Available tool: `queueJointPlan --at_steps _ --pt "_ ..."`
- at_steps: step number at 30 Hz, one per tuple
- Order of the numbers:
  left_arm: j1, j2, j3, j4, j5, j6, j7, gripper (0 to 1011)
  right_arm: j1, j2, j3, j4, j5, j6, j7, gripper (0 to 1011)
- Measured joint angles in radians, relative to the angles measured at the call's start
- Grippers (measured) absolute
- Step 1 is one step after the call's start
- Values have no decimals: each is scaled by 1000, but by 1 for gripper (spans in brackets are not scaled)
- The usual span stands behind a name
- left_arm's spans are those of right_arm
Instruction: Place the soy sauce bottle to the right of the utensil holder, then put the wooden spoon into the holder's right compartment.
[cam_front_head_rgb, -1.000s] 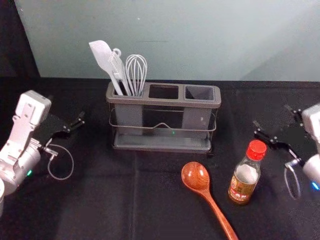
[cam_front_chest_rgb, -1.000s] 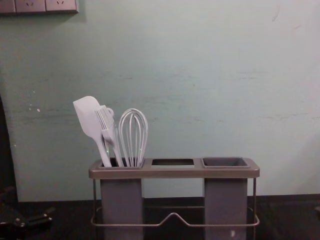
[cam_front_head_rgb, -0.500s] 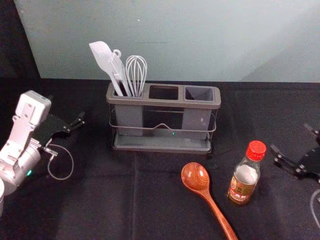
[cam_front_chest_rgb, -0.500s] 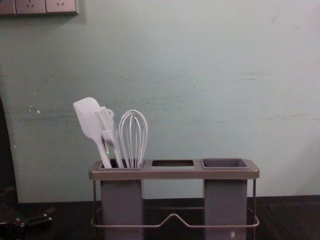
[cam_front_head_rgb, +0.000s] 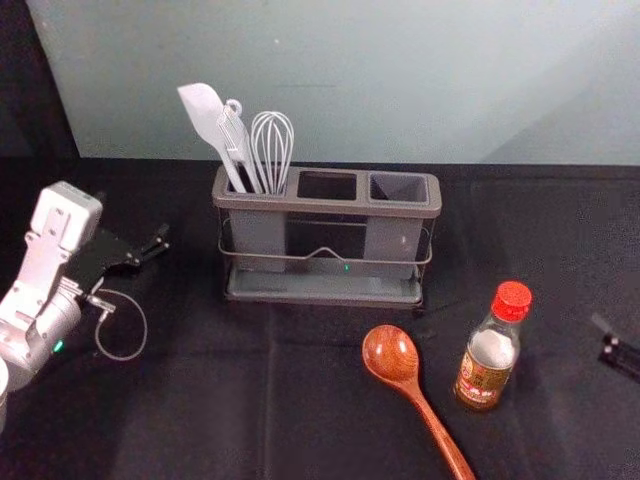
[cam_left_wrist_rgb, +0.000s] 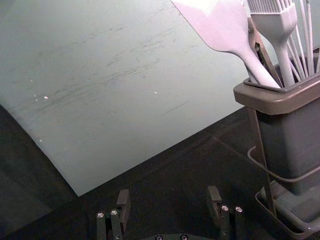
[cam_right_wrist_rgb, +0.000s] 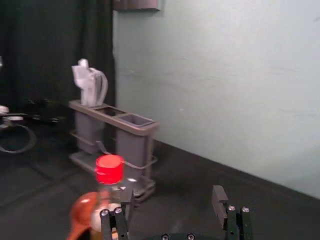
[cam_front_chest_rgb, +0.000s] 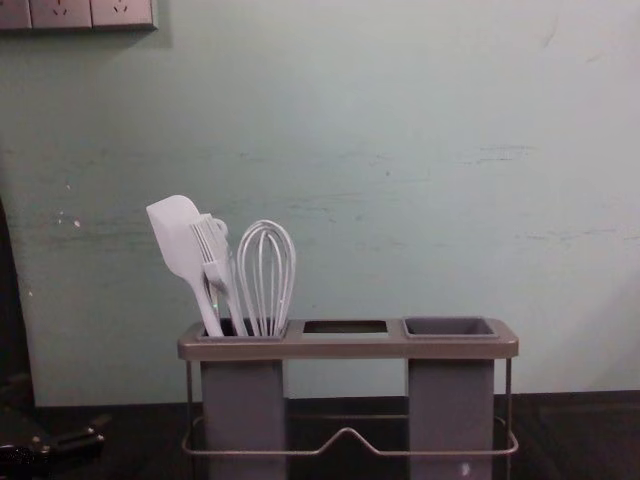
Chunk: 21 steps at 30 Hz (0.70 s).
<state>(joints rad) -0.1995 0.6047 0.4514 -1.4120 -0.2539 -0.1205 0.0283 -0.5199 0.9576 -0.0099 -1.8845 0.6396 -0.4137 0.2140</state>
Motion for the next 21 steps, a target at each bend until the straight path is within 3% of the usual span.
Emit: queueJointPlan --at_steps 3,10,14,21 --pt "0 0 0 0 0 0 0 1005 -18 11 6 -9 56 -3 68 1003" --pt "0 0 0 0 0 0 0 1005 12 7 -29 -13 64 12 126 1003" --pt "0 0 0 0 0 0 0 1005 63 -8 -70 -2 48 41 145 1002" --pt "0 0 0 0 0 0 0 1005 222 -68 -174 52 10 126 200 1003"
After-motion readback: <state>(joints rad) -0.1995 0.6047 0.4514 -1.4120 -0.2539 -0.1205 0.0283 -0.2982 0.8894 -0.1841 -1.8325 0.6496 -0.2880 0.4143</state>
